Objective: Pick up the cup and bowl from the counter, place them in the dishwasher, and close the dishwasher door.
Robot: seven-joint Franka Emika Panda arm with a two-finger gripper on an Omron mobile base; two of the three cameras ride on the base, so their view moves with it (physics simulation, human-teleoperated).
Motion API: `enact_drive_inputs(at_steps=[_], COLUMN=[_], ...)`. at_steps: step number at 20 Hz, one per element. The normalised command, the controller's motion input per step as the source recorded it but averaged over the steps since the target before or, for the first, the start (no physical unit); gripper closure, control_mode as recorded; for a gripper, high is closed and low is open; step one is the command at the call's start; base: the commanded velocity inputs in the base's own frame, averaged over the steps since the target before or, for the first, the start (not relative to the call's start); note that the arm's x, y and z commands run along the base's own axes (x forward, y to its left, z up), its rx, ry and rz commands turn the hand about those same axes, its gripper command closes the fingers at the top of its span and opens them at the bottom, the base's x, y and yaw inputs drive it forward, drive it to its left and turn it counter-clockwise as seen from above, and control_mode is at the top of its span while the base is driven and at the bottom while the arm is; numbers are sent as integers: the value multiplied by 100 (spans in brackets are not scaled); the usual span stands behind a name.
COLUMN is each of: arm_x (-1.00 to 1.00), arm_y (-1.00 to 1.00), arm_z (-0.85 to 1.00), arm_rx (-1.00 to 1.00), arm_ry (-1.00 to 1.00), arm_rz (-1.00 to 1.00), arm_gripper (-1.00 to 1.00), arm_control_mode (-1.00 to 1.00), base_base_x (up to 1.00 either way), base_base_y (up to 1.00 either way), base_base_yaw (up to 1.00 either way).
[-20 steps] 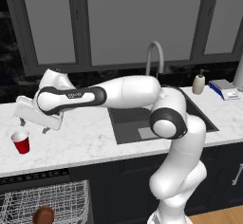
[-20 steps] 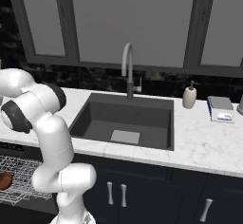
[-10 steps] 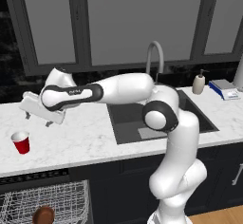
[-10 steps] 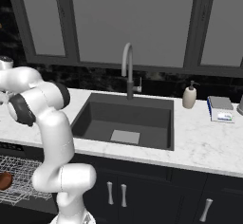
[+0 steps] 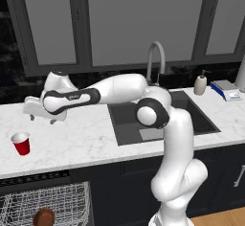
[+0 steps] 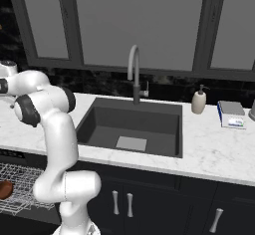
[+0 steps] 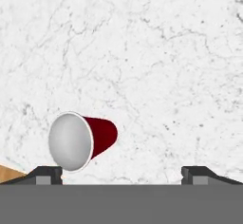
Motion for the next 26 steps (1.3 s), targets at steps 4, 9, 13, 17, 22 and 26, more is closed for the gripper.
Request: enact_drive_inputs(at_steps=[4,9,13,17,22,26], arm_x=[-1,-2,0,0,0,-6], arm_y=[18,28,27,27,5,-5], arm_z=[0,0,-13,-26,-30,-37], arm_rx=[-28,-11,0,0,0,10], arm_ry=[-1,0,-1,-1,-3,0], arm_rz=[22,16,-1,-8,-11,-15], arm_gripper=[-100,-100,-100,-100,-100,-100], arm_control_mode=[-100,-100,-100,-100,-100,-100], base_base_x=[0,0,0,0,0,0], base_base_y=[0,0,0,0,0,0], base_base_yaw=[0,0,0,0,0,0])
